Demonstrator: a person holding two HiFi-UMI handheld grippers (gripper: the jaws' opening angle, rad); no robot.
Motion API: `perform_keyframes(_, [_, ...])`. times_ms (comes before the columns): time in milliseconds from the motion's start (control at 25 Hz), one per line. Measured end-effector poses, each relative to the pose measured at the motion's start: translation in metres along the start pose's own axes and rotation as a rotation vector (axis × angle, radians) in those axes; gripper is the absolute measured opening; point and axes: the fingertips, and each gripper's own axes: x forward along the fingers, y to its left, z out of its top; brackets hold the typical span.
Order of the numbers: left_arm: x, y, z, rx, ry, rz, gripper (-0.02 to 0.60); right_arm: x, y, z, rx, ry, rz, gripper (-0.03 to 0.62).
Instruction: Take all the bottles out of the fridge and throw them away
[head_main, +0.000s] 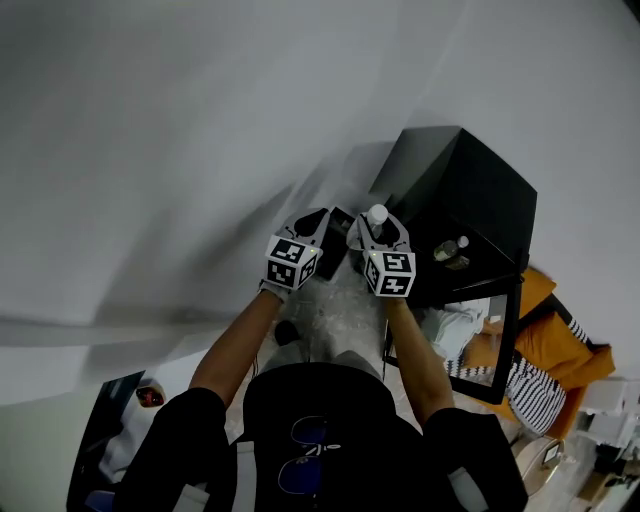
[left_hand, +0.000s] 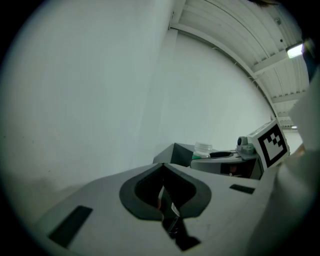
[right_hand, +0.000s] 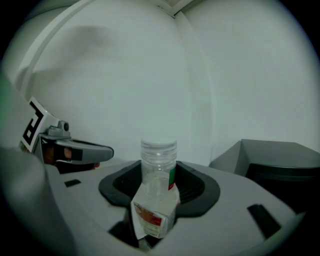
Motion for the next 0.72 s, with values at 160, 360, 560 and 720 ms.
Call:
perform_keyframes(160, [0.002,0.018,-0.007,-0.010,0.002,-0.007,-0.002,0.017,0.006,0.001,0.001,0.001,-0.006,0.207])
perform_keyframes(360, [0.012,0.028,-0.008,-0.024,0.005,0.011,-0.002,0.033,0.002,0.001,-0.013,0.012,0.017,0.207])
perform_keyframes(560, [0.022,0.029,0.000,-0.029,0.008,0.049,-0.002,0.042,-0.011,0.009,-0.025,0.024,0.057,0.207])
perform_keyframes(720, [0.036,0.029,-0.006,-0.044,0.010,0.085,-0.002,0.051,-0.030,0.002,-0.038,0.042,0.086,0.207])
